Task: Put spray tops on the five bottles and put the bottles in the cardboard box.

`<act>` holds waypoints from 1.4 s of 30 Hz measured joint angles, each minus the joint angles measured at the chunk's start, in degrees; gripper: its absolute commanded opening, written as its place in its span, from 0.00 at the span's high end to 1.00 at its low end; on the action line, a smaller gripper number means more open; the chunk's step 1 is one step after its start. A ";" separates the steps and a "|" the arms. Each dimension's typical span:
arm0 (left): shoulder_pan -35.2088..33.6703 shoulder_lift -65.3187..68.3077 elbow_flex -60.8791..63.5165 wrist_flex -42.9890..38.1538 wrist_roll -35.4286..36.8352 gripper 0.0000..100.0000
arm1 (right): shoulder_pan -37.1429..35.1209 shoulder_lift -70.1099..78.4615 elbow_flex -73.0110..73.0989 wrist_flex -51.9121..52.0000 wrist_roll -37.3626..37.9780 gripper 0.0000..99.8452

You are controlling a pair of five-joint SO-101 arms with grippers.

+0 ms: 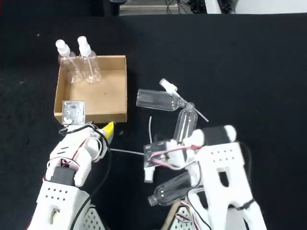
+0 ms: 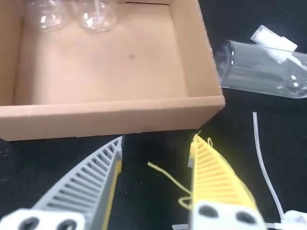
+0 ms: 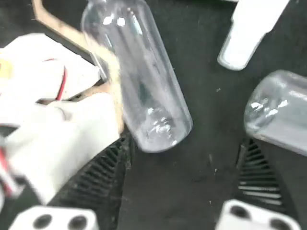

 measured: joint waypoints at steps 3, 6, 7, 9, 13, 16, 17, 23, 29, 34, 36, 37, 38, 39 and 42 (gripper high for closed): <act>-0.44 0.00 0.00 0.00 0.09 0.79 | -3.87 0.53 0.00 0.09 -1.32 0.68; -0.97 0.00 -0.70 0.00 0.26 0.79 | -8.88 3.69 -0.09 0.09 -1.85 0.69; -1.58 0.00 -0.88 0.00 0.26 0.79 | -10.37 5.19 -0.26 0.00 -2.29 0.69; -3.52 0.00 -0.97 0.00 0.26 0.79 | -13.54 8.26 -0.53 -0.35 -3.16 0.69; -7.74 0.00 -1.85 0.00 0.44 0.79 | -20.40 13.63 -0.18 -2.02 -4.13 0.69; -9.67 0.00 -2.37 0.00 0.44 0.79 | -24.44 15.82 -0.09 -2.11 -4.22 0.69; -10.11 0.00 -2.37 0.00 0.44 0.79 | -25.05 16.18 -0.09 -2.11 -4.22 0.69; -10.37 0.00 -2.37 0.00 0.44 0.79 | -25.93 16.26 1.67 -4.84 -4.31 0.69; -10.46 0.00 -2.37 0.00 0.44 0.79 | -25.93 17.14 6.51 -11.69 -4.31 0.69; -10.46 0.00 -2.37 0.00 0.44 0.79 | -25.23 17.14 9.49 -16.00 -4.31 0.76; -10.46 0.00 -2.37 0.00 0.44 0.79 | -23.21 17.14 9.49 -16.00 -4.31 0.83; -10.46 0.00 -2.37 0.00 0.44 0.79 | -21.89 17.14 9.49 -16.00 -4.31 0.88; -10.37 0.00 -2.37 0.00 0.44 0.79 | -20.40 17.14 9.49 -16.00 -4.31 0.92; -10.37 0.00 -2.37 0.00 0.44 0.79 | -19.08 17.14 9.49 -16.09 -4.31 0.97; -10.37 0.00 -2.37 0.00 0.44 0.79 | -14.86 17.05 9.41 -16.18 -4.31 0.96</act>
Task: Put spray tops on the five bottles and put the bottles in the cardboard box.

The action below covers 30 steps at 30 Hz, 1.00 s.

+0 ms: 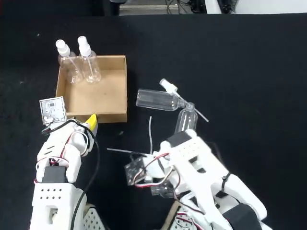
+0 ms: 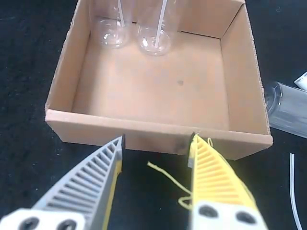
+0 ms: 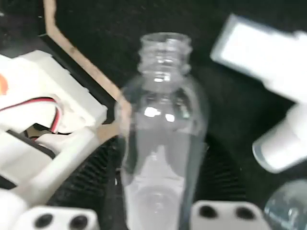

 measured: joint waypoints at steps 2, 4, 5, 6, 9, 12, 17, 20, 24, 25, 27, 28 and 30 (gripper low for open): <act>0.00 0.00 0.00 0.00 0.00 0.79 | 3.08 -0.44 -1.23 0.44 -0.70 0.98; 0.00 0.00 0.00 0.00 0.00 0.79 | 6.07 0.18 -3.87 2.81 -2.20 0.99; 0.00 0.00 0.00 0.00 0.00 0.79 | 7.21 0.18 -6.33 4.92 -3.34 0.99; 0.00 0.00 0.00 0.00 0.00 0.79 | 8.09 0.18 -8.70 7.21 -4.48 0.99; 0.00 0.00 0.00 0.00 0.00 0.79 | 8.79 0.18 -16.62 12.92 -9.67 0.99; -0.09 0.00 -0.18 0.00 0.00 0.79 | 8.09 0.18 -22.33 13.71 -19.43 0.99; -5.36 0.00 -6.07 5.71 0.00 0.79 | -3.78 0.26 -24.44 10.29 -40.70 0.99; -10.02 0.00 -11.43 10.37 0.00 0.79 | -13.80 0.26 -24.44 8.09 -52.04 0.99; -18.20 0.00 -13.19 15.03 -3.43 0.79 | -25.32 0.26 -24.44 3.60 -60.66 0.99; -20.48 0.00 -13.19 15.56 -4.48 0.79 | -27.08 0.26 -24.44 1.14 -62.42 0.99; -25.05 0.00 -13.19 16.26 -4.92 0.79 | -28.75 1.58 -24.44 -4.66 -66.73 0.99; -26.81 0.00 -13.19 16.70 -5.10 0.79 | -28.92 2.90 -24.44 -7.82 -69.01 0.99; -28.48 0.00 -13.19 17.76 -5.45 0.79 | -28.92 6.51 -24.44 -13.45 -72.88 0.98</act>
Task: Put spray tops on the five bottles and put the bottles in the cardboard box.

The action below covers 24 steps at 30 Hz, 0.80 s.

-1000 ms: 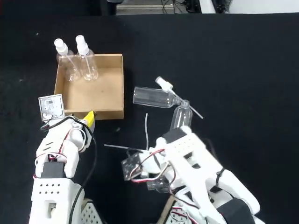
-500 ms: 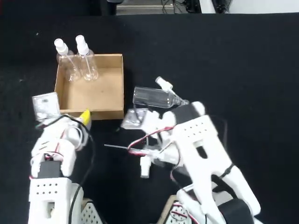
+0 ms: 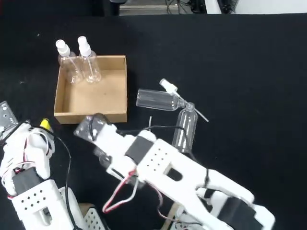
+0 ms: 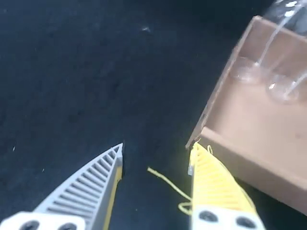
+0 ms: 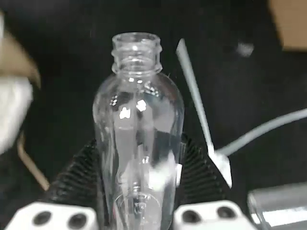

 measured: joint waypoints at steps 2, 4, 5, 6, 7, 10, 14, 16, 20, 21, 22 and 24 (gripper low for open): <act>-0.18 0.00 0.00 1.32 -0.09 0.78 | 0.09 4.75 0.00 -3.96 -2.20 0.95; -0.18 0.00 0.00 1.85 -0.09 0.78 | 0.88 10.29 -0.09 -6.07 -3.69 0.87; -0.18 0.00 0.00 1.85 -0.09 0.78 | 1.67 12.92 -0.09 -6.51 -4.57 0.84; -0.18 0.00 0.00 1.93 -0.09 0.78 | 2.11 15.65 -0.62 -6.68 -5.27 0.81; -0.18 0.00 0.00 1.93 -0.18 0.78 | 2.37 17.76 -1.49 -6.77 -5.54 0.79; -0.18 0.00 0.00 1.93 -1.76 0.78 | 2.37 18.99 -3.60 -6.51 -5.71 0.78; 1.93 0.00 0.00 1.93 -5.36 0.78 | 2.46 16.09 -5.19 -3.60 -5.63 0.78; 4.57 0.00 1.32 1.93 -7.91 0.78 | 2.64 11.78 -5.19 -1.67 -5.01 0.78; 10.02 0.00 3.16 2.37 -10.11 0.78 | 7.91 1.93 -5.19 1.85 -4.84 0.78; 11.69 0.00 3.34 2.37 -10.20 0.78 | 9.76 0.09 -5.19 2.64 -4.84 0.78; 13.45 0.00 3.34 2.55 -10.37 0.78 | 11.69 -1.49 -5.19 3.34 -4.84 0.78; 17.14 0.00 3.34 3.52 -10.37 0.78 | 14.42 -3.60 -5.19 4.13 -4.84 0.78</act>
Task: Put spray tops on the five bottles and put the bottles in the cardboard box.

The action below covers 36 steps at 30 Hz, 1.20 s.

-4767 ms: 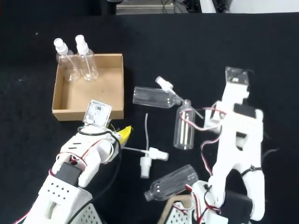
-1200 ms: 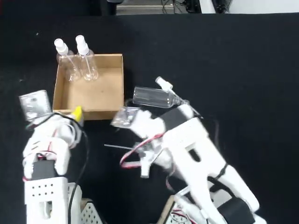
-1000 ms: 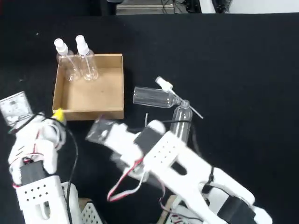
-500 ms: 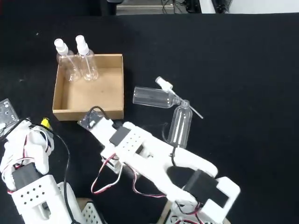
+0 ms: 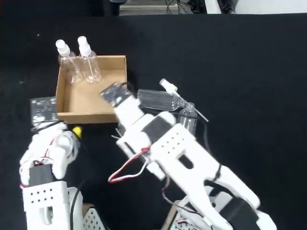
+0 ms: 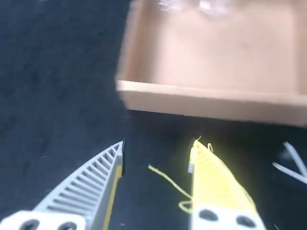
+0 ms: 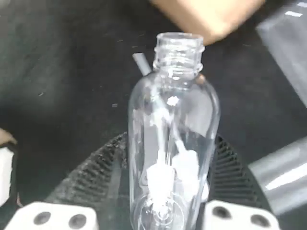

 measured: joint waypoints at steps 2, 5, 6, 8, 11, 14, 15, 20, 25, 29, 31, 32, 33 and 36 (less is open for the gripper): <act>3.69 0.00 0.00 0.53 0.00 0.78 | 0.97 -0.62 0.09 0.00 0.09 0.78; 7.21 0.00 0.00 0.53 -0.09 0.78 | 1.49 -1.05 3.78 -2.90 0.09 0.78; 8.18 0.00 0.00 0.53 0.00 0.78 | 2.02 -1.05 5.36 -4.57 0.09 0.78; 9.41 0.00 0.00 0.53 -0.09 0.78 | 3.60 -1.05 8.88 -8.35 0.00 0.77; 10.02 0.00 0.00 0.53 -0.18 0.78 | 6.07 -1.05 13.45 -13.80 -3.16 0.65; 10.29 0.00 0.00 0.53 -0.09 0.78 | 6.77 -1.05 16.00 -15.82 -4.84 0.53; 10.90 0.00 0.00 0.53 0.09 0.78 | 6.95 -1.05 16.09 -15.82 -4.92 0.52; 15.56 0.00 0.00 0.53 -0.09 0.78 | 8.00 -1.14 16.18 -14.59 -5.01 0.51; 21.27 0.00 0.00 -0.62 -0.09 0.78 | 16.62 -1.14 10.20 -8.09 -5.01 0.51; 23.38 0.00 0.00 -5.19 -0.09 0.78 | 30.24 -1.14 7.30 -6.33 -5.01 0.64; 25.14 0.00 0.00 -7.65 0.35 0.78 | 36.92 -1.14 7.30 -6.33 -5.01 0.71; 26.46 0.00 0.00 -8.79 0.70 0.78 | 39.91 -1.14 7.30 -6.33 -5.01 0.73; 28.04 0.00 0.00 -9.93 0.88 0.78 | 42.37 -1.14 7.30 -7.03 -5.01 0.74; 33.67 0.09 0.00 -12.66 1.23 0.78 | 48.09 -1.14 8.26 -11.69 -5.01 0.75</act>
